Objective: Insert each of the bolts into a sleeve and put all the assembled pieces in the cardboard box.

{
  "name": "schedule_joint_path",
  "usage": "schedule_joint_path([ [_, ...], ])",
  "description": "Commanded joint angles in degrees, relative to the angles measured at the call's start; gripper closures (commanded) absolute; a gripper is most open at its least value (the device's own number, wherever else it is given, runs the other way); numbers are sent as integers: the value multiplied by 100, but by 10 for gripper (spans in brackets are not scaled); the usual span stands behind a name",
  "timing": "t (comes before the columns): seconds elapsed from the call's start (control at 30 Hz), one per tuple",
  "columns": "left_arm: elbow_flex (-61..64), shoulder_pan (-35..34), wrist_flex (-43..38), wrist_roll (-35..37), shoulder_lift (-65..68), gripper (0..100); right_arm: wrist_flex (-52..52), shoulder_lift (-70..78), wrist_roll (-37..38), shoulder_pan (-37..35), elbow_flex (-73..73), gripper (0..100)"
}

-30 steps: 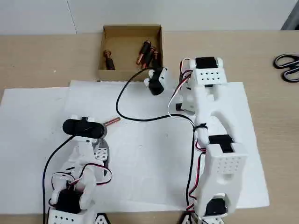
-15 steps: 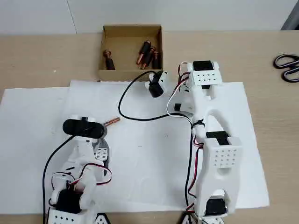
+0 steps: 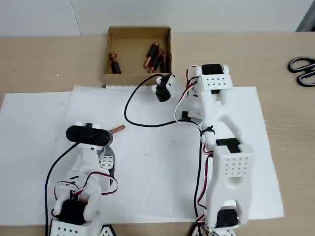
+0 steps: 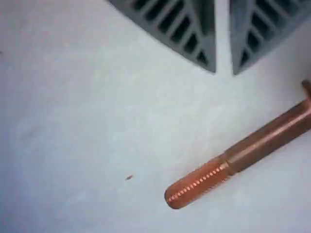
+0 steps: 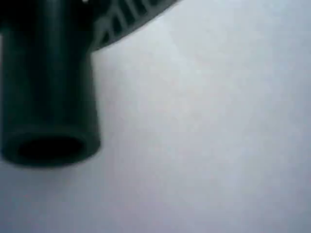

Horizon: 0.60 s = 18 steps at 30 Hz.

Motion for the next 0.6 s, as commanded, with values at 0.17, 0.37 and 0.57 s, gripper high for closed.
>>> schedule_joint_path([
  [0.17,-40,-26,-167,-44,-53,994,207,-875,-1275,-189,-97,985],
  [0.37,-40,-26,-167,-44,-53,994,857,-840,-2778,-330,-79,985],
  [0.57,-40,-26,-167,-44,-53,994,822,-637,-3930,-593,-79,985],
])
